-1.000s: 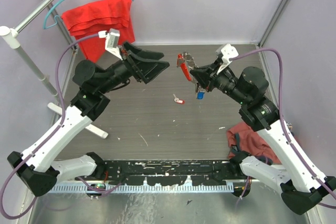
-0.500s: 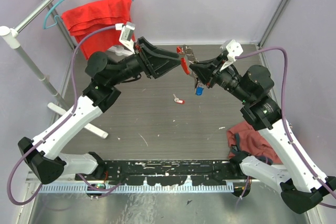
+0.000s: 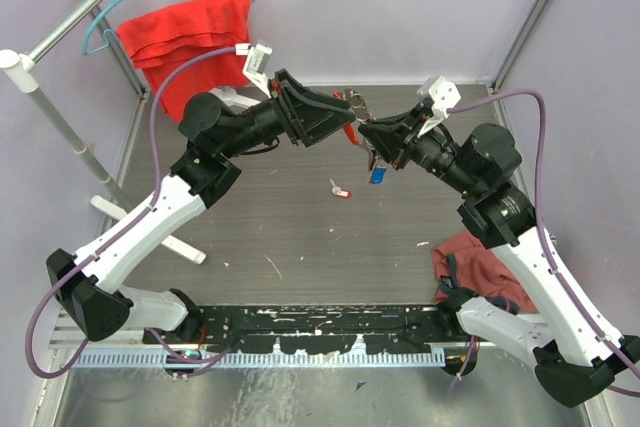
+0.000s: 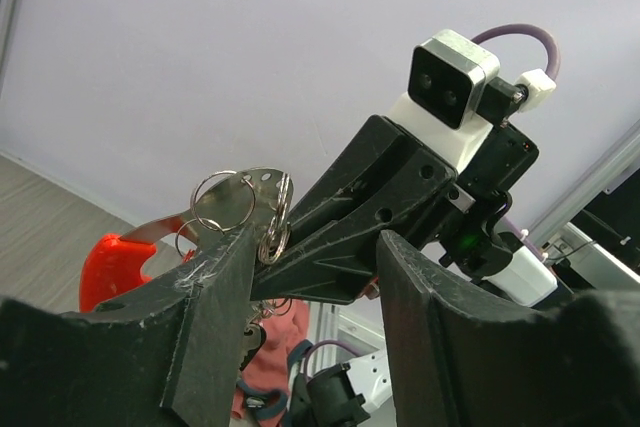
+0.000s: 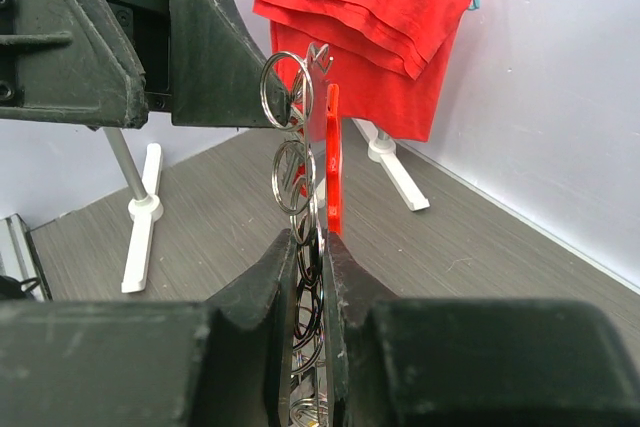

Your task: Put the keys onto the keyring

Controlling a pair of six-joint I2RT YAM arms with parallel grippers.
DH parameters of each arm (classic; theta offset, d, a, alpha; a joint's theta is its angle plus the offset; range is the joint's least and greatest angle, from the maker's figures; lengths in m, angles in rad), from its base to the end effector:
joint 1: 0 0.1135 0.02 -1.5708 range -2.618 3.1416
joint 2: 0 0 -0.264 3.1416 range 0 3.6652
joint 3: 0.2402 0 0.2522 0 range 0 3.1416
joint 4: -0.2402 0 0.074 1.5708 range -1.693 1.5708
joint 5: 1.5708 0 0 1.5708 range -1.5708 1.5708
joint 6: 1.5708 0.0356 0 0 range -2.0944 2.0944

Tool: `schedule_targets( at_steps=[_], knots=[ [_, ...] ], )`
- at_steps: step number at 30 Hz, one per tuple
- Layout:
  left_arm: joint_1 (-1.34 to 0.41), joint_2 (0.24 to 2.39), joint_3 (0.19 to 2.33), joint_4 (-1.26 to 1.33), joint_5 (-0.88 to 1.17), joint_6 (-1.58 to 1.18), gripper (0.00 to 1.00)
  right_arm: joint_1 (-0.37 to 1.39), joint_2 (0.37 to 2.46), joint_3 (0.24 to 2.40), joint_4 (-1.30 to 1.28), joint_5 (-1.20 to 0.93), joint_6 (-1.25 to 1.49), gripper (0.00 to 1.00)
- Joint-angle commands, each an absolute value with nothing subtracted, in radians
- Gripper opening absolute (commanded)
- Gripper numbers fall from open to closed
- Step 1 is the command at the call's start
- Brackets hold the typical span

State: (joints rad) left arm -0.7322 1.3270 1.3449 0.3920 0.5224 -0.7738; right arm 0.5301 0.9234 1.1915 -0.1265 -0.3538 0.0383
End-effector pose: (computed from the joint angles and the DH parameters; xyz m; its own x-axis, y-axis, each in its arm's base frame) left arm 0.2085 -0.2113 0.4759 -0.4307 -0.4272 -0.7950 0.8649 0.0560 -0.4987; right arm 0.1555 0.1054 0.4620 0.0922 0.0957 -0.9911 -0.7743 0.6327 -0.0109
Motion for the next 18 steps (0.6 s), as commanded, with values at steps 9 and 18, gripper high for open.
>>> schedule_targets(
  at_steps=[9, 18],
  knots=[
    [-0.736, 1.333, 1.383, 0.385, 0.493, -0.776, 0.58, 0.532, 0.911, 1.244, -0.034, -0.382, 0.056, 0.01],
    [-0.735, 1.344, 1.390, 0.380, 0.479, -0.769, 0.53, 0.532, 0.915, 1.240, -0.053, -0.384, 0.054, 0.01]
  ],
)
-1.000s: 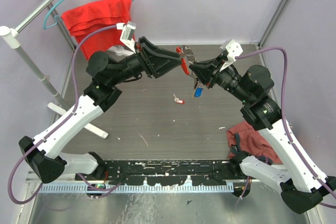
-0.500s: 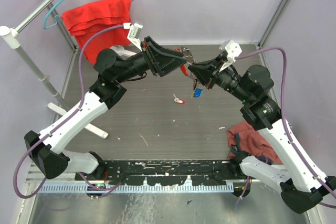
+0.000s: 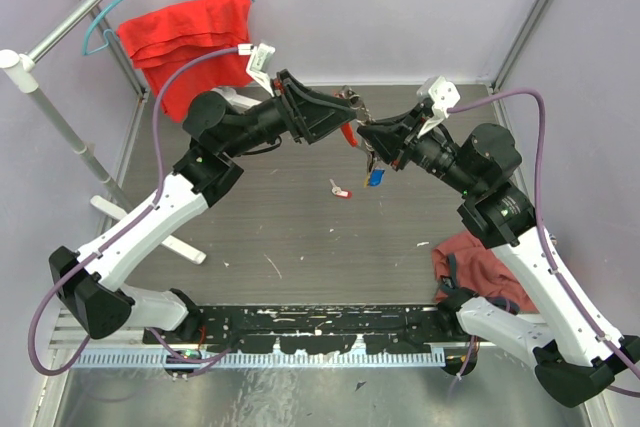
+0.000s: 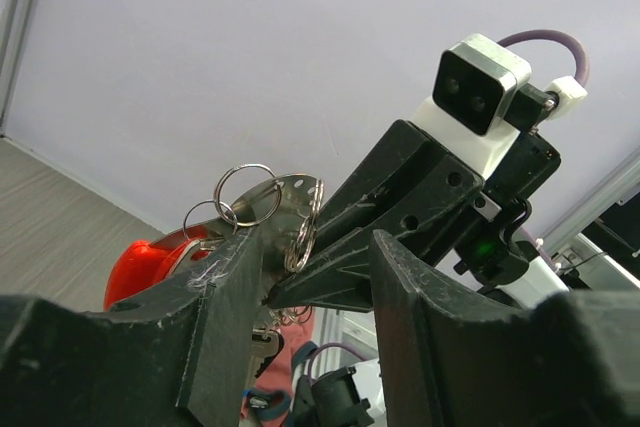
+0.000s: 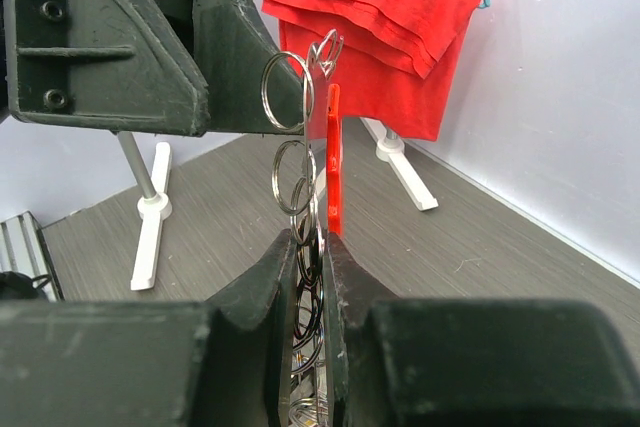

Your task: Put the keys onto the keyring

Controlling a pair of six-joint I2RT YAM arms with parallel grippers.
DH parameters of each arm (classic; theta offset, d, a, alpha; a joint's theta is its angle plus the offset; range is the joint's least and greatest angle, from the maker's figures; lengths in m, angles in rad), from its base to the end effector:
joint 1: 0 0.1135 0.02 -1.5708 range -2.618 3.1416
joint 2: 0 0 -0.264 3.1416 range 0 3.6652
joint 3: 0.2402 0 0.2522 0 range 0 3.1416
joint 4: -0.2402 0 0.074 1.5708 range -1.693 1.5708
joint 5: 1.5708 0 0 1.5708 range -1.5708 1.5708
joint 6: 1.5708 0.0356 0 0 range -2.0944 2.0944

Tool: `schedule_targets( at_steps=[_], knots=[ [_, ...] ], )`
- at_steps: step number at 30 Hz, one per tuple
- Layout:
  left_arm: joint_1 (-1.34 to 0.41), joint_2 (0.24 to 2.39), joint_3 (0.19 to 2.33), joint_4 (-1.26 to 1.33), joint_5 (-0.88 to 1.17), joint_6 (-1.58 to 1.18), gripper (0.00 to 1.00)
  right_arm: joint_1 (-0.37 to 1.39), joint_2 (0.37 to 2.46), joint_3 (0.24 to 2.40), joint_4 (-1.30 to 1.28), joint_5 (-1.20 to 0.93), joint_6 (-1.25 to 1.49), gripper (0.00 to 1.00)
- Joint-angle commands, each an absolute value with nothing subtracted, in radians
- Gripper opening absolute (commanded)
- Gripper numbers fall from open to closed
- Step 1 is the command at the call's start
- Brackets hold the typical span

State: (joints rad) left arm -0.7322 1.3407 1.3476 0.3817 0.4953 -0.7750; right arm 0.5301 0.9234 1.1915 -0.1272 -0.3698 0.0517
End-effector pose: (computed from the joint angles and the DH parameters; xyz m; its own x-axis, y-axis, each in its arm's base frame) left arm 0.2131 -0.2143 0.4721 -0.4391 -0.4331 -0.7872 0.8511 0.0802 -0.5189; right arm 0.1550 0.1058 0.4619 0.0807 0.1031 -0.9914 -0.7854 0.6190 0.0005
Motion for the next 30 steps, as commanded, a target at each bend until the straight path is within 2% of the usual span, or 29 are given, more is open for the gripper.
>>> schedule_targets(
  at_steps=[1, 13, 22, 25, 30],
  knots=[
    [-0.736, 1.344, 1.390, 0.378, 0.477, -0.768, 0.53, 0.532, 0.916, 1.240, -0.055, -0.382, 0.054, 0.01],
    [-0.736, 1.328, 1.378, 0.384, 0.447, -0.762, 0.48, 0.532, 0.923, 1.235, -0.071, -0.378, 0.044, 0.01],
    [-0.736, 1.317, 1.369, 0.390, 0.443, -0.763, 0.57, 0.532, 0.936, 1.236, -0.081, -0.364, 0.046, 0.01],
    [-0.736, 1.319, 1.367, 0.389, 0.440, -0.765, 0.55, 0.532, 0.938, 1.239, -0.080, -0.367, 0.047, 0.01],
    [-0.735, 1.320, 1.369, 0.389, 0.439, -0.769, 0.44, 0.532, 0.937, 1.235, -0.086, -0.364, 0.042, 0.01]
  ],
)
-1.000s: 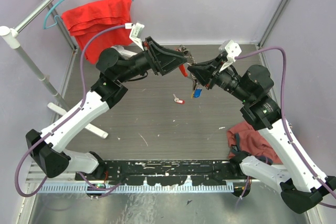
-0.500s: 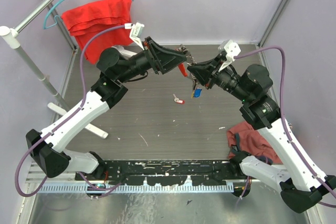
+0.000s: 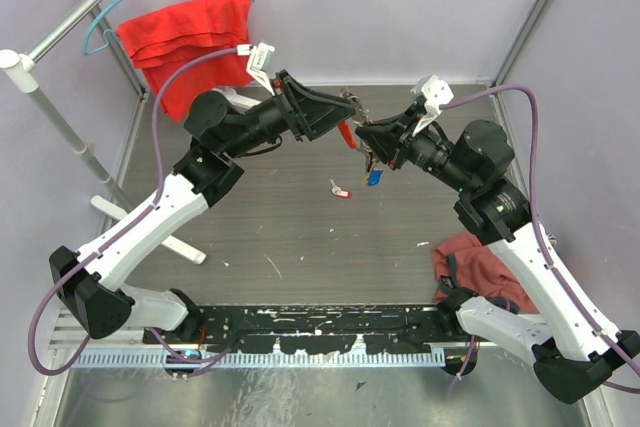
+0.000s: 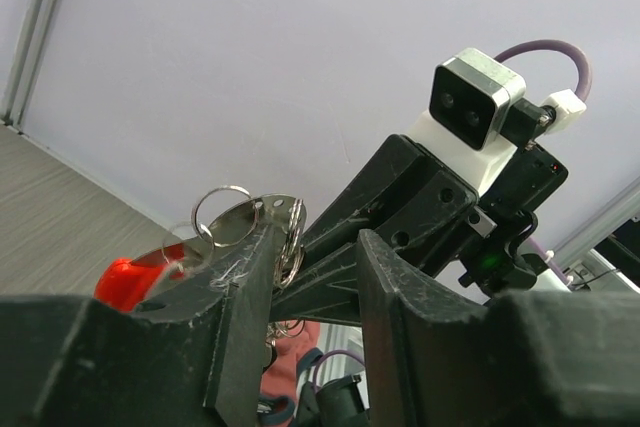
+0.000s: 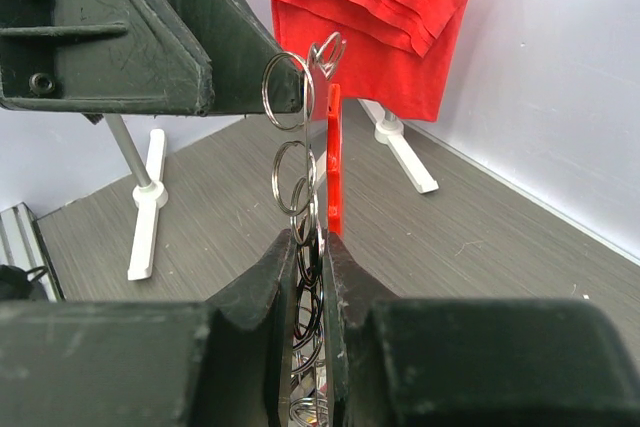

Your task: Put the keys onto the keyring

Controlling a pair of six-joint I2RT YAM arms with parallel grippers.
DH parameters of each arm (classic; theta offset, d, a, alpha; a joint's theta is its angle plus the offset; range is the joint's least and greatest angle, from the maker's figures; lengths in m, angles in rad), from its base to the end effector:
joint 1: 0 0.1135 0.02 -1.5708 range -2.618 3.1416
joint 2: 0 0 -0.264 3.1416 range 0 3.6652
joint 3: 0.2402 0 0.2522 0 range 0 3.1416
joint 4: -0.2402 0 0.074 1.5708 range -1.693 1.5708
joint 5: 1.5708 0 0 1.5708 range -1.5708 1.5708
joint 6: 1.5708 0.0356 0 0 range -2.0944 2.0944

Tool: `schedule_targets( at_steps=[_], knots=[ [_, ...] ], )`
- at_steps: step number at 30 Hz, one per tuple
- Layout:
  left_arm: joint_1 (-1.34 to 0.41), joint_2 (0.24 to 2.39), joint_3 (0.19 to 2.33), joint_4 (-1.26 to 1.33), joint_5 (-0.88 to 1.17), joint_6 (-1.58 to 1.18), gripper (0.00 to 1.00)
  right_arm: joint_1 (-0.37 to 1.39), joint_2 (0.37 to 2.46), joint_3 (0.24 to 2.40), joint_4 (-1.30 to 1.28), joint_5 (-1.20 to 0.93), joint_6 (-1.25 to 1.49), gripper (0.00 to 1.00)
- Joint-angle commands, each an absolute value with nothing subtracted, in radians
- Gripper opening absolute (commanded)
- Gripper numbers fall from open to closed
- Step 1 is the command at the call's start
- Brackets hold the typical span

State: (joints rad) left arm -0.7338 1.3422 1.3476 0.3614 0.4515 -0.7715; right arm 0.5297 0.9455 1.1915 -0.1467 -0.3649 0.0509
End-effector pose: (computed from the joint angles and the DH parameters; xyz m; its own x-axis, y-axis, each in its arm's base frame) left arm 0.2152 -0.2150 0.4700 -0.4401 -0.4479 -0.7783 0.8345 0.1160 -0.5387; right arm 0.1620 0.1096 0.4560 0.0458 0.0819 -0.9956 -0.7818 0.6234 0.0153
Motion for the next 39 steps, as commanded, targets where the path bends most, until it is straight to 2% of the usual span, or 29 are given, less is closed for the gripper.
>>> schedule_targets(
  at_steps=[1, 7, 17, 28, 29, 34, 39],
  knots=[
    [-0.736, 1.321, 1.369, 0.389, 0.439, -0.769, 0.43, 0.532, 0.937, 1.236, -0.086, -0.364, 0.043, 0.01],
    [-0.736, 1.335, 1.379, 0.367, 0.436, -0.770, 0.36, 0.533, 0.937, 1.236, -0.088, -0.365, 0.043, 0.01],
    [-0.736, 1.351, 1.395, 0.317, 0.421, -0.761, 0.34, 0.532, 0.935, 1.238, -0.089, -0.370, 0.043, 0.01],
    [-0.735, 1.356, 1.438, 0.234, 0.416, -0.702, 0.02, 0.533, 0.935, 1.234, -0.095, -0.368, 0.037, 0.02],
    [-0.735, 1.356, 1.450, 0.215, 0.421, -0.689, 0.00, 0.533, 0.933, 1.234, -0.096, -0.366, 0.034, 0.05],
    [-0.736, 1.356, 1.514, 0.075, 0.447, -0.589, 0.00, 0.532, 0.919, 1.232, -0.099, -0.356, 0.016, 0.33],
    [-0.736, 1.353, 1.556, -0.051, 0.465, -0.513, 0.00, 0.532, 0.895, 1.225, -0.118, -0.389, -0.027, 0.47]
  ],
)
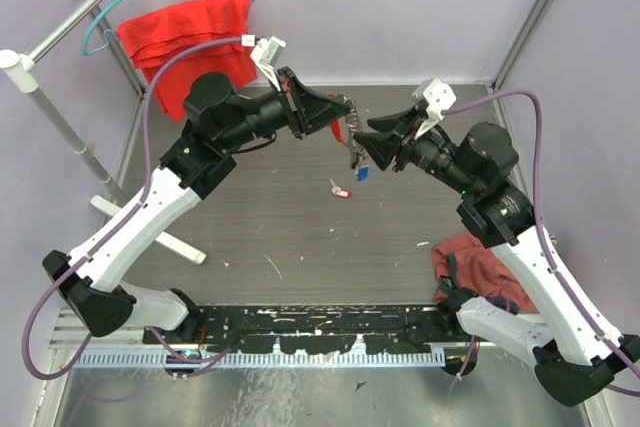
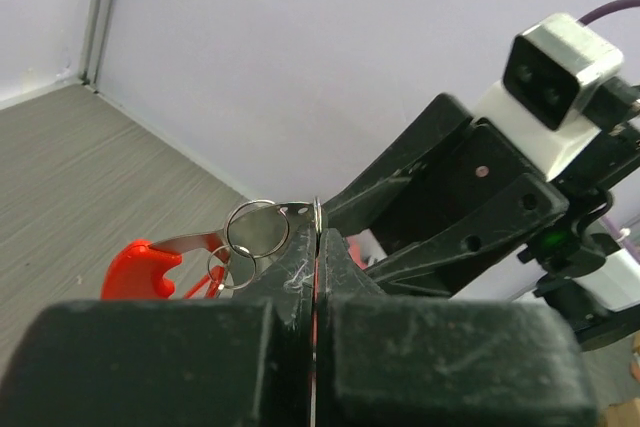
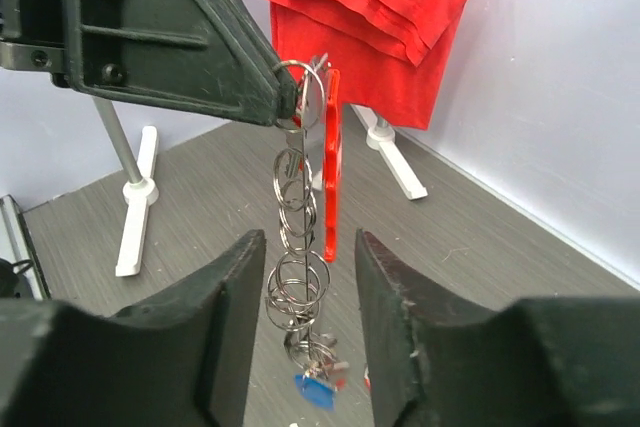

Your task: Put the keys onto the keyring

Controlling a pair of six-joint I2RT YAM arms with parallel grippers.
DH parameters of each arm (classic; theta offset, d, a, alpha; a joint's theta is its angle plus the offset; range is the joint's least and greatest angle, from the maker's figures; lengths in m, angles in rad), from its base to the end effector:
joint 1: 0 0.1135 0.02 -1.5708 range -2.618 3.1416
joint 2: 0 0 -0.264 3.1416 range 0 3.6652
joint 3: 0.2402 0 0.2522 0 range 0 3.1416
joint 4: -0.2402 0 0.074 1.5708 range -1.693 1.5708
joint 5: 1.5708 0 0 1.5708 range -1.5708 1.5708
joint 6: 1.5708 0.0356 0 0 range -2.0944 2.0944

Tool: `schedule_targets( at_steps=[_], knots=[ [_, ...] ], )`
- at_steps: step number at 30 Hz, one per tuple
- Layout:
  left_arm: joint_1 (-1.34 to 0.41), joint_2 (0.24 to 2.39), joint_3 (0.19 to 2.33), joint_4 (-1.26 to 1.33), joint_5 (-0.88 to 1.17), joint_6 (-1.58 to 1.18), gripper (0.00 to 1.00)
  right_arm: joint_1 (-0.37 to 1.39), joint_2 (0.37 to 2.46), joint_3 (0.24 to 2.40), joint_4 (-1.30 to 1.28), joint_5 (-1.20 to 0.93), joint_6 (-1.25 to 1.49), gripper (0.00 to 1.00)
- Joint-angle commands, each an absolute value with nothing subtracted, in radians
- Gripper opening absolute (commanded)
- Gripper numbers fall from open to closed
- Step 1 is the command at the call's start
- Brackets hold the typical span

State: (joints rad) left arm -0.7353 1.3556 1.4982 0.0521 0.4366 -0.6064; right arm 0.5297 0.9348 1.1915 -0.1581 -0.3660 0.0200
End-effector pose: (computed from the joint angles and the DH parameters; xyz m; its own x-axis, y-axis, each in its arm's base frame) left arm 0.2137 -0.2136 0.4862 -0.4039 -0.3310 -0.8528 0.8341 0.2496 -0.4919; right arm 0.1589 0.1078 0.4567 0.0693 0.0623 -0.9956 -0.7807 0.6247 -0.0153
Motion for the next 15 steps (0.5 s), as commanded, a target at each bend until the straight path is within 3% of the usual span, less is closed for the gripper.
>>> schedule_targets(
  at_steps=[1, 5, 15],
  knots=[
    [-0.736, 1.351, 1.564, -0.076, 0.468, -0.495, 0.00, 0.532, 0.888, 1.223, -0.125, -0.397, -0.037, 0.49],
    [-0.736, 1.343, 1.607, -0.212, 0.477, -0.392, 0.00, 0.532, 0.843, 1.204, -0.134, -0.382, -0.067, 0.56],
    [-0.768, 1.283, 1.686, -0.498, 0.430, -0.023, 0.00, 0.532, 0.779, 1.165, -0.123, -0.331, -0.126, 0.60]
  ],
)
